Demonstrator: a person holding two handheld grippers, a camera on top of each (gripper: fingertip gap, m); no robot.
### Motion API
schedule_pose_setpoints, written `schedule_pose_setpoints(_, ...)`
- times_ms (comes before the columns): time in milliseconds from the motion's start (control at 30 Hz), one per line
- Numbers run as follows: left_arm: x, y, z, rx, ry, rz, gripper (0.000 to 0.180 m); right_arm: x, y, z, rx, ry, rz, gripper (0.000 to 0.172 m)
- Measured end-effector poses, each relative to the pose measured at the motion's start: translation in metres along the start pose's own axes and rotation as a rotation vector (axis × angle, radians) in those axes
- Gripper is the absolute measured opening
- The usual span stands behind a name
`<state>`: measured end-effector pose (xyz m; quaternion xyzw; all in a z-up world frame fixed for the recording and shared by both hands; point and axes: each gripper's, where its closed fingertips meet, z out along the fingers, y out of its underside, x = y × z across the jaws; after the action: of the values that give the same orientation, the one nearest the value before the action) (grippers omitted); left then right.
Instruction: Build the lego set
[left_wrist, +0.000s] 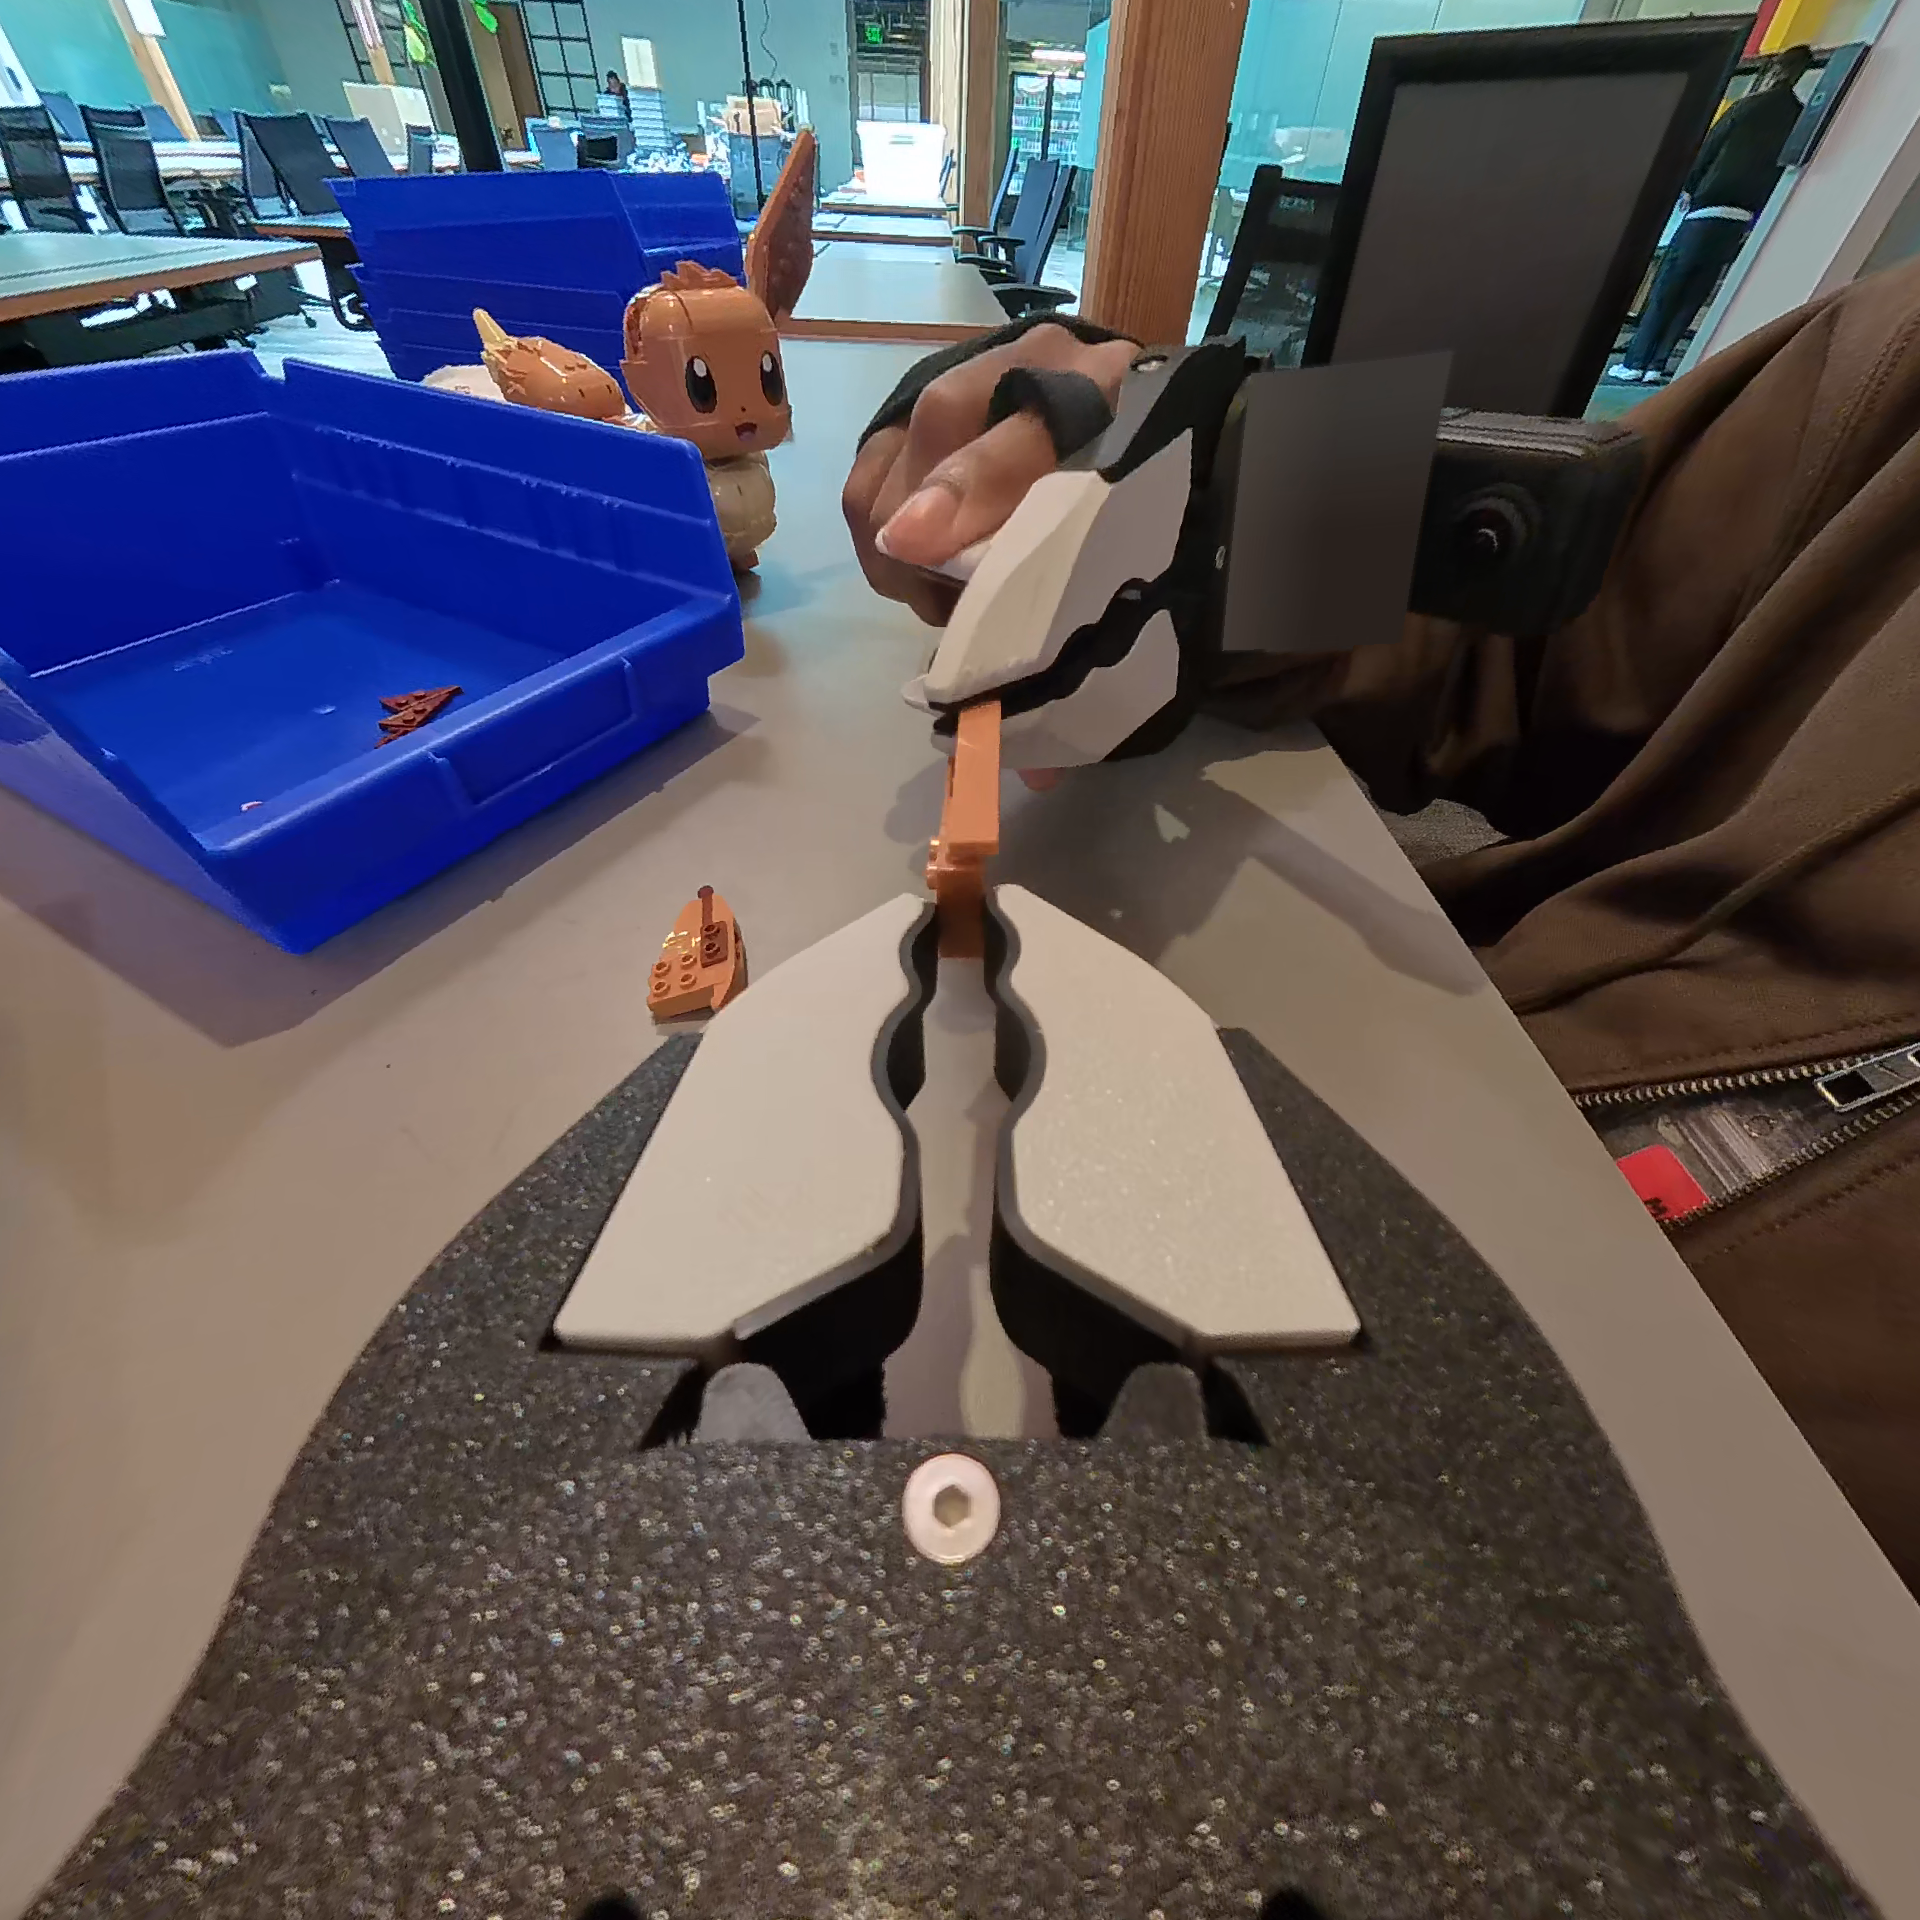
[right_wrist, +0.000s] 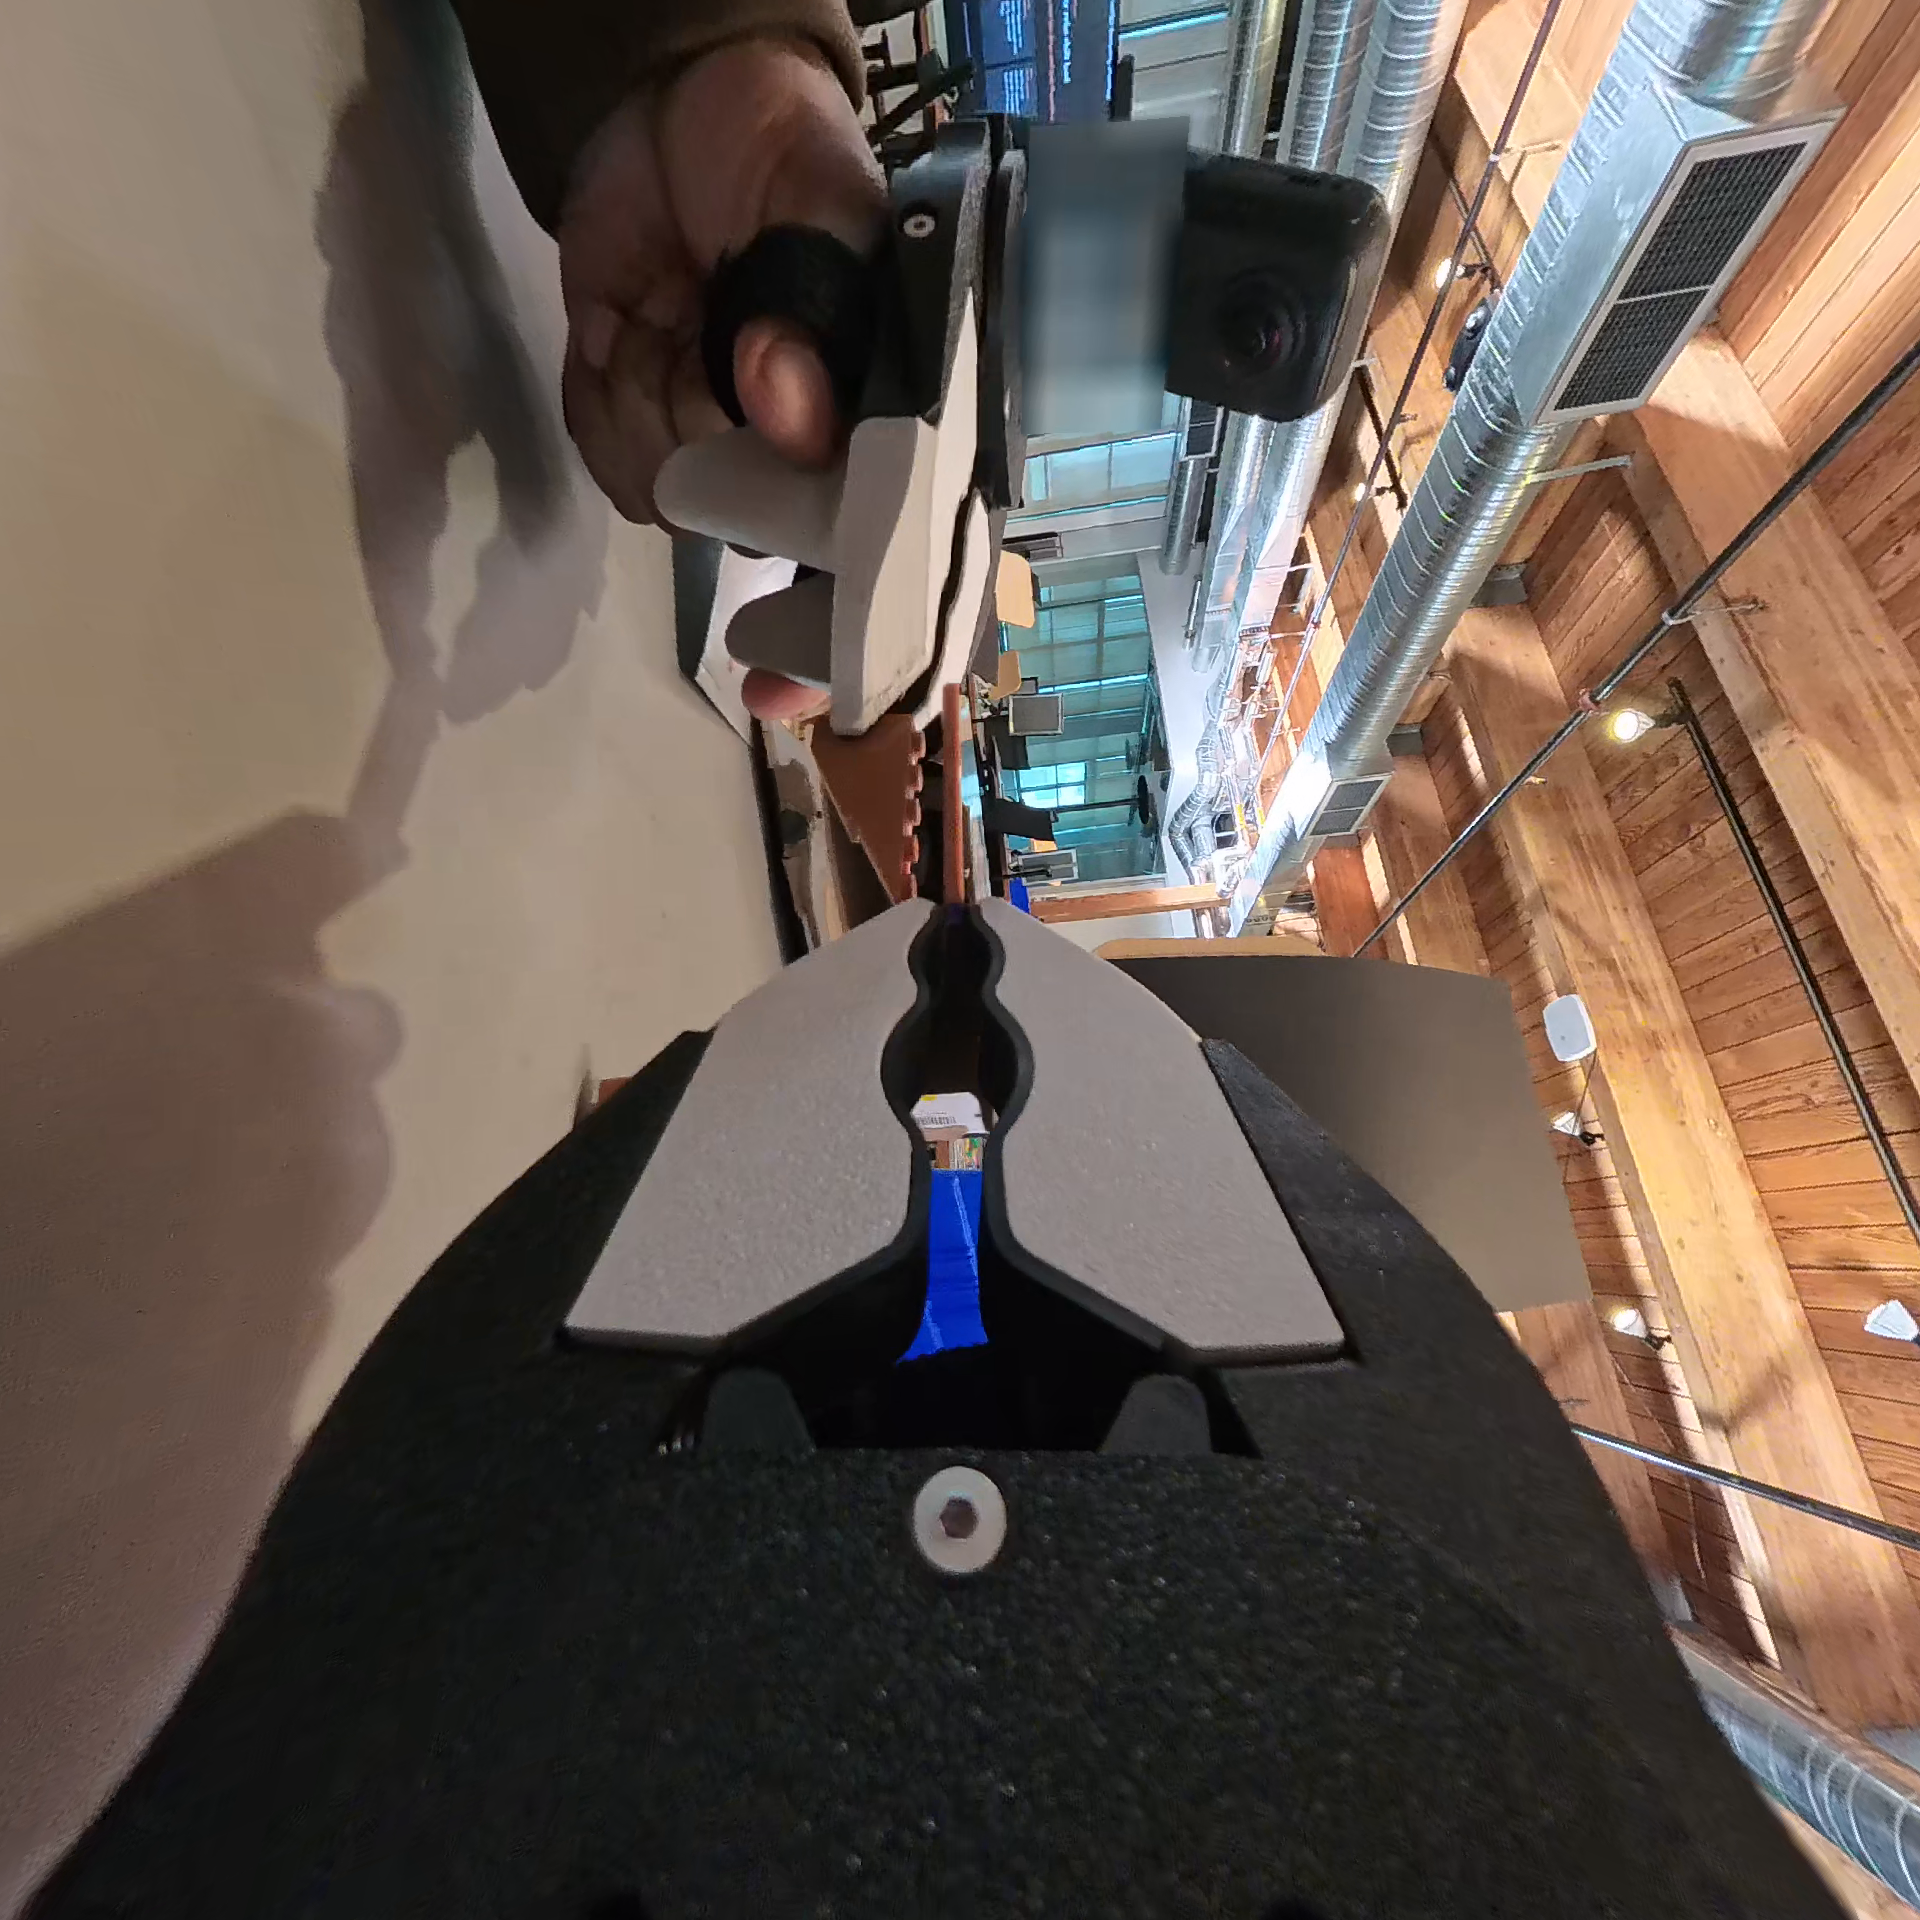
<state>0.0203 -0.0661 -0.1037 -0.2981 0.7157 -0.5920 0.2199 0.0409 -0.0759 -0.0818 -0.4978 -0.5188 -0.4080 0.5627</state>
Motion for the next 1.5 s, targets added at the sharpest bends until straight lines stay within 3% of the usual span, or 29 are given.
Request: schedule_pose_setpoints(1500, -0.003, 0.001, 0.003, -0.003, -0.024, 0.0, 0.008, -0.009, 0.01, 0.005, -0.111, -0.08, 0.01, 0.0)
